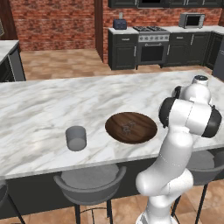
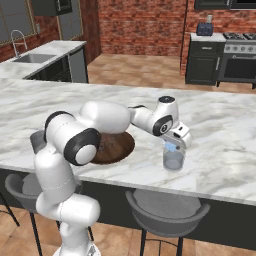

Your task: There are four ice cubes in the ice bowl. Place two ice cubes in each glass of water.

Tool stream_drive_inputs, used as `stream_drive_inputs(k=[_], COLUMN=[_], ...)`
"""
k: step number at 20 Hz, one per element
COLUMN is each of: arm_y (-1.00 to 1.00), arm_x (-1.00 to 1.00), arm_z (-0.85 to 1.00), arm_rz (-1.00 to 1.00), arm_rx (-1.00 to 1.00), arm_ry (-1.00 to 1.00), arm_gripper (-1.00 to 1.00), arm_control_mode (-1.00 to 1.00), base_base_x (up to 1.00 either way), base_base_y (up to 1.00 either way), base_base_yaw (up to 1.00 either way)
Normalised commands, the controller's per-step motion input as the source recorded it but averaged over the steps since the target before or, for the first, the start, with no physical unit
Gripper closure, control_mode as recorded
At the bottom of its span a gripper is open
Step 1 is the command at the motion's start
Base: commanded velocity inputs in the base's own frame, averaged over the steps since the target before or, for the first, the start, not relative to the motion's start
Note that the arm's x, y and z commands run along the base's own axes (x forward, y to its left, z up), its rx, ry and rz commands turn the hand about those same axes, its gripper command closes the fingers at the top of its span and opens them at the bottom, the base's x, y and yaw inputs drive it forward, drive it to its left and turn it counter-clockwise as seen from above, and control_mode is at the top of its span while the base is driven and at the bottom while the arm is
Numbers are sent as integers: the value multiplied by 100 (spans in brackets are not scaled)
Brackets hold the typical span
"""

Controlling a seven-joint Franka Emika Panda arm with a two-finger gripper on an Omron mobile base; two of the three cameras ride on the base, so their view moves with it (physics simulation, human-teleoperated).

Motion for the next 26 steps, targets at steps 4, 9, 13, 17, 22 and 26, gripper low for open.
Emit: stream_drive_inputs(k=[4,9,13,17,22,26], arm_y=[-7,-6,0,-2,-29,-33], arm_x=[4,2,17,33,24,10], arm_z=[-24,-21,-16,-10,-3,-2], arm_rz=[-2,-3,-4,-2,0,0], arm_rx=[1,0,0,1,5,4], arm_ry=[0,0,0,0,0,0], arm_gripper=[100,100,100,100,100,100], arm_control_mode=[-100,-100,-100,-100,-100,-100], base_base_x=[0,0,0,0,0,0], base_base_y=[0,0,0,0,0,0], base_base_yaw=[0,0,0,0,0,0])
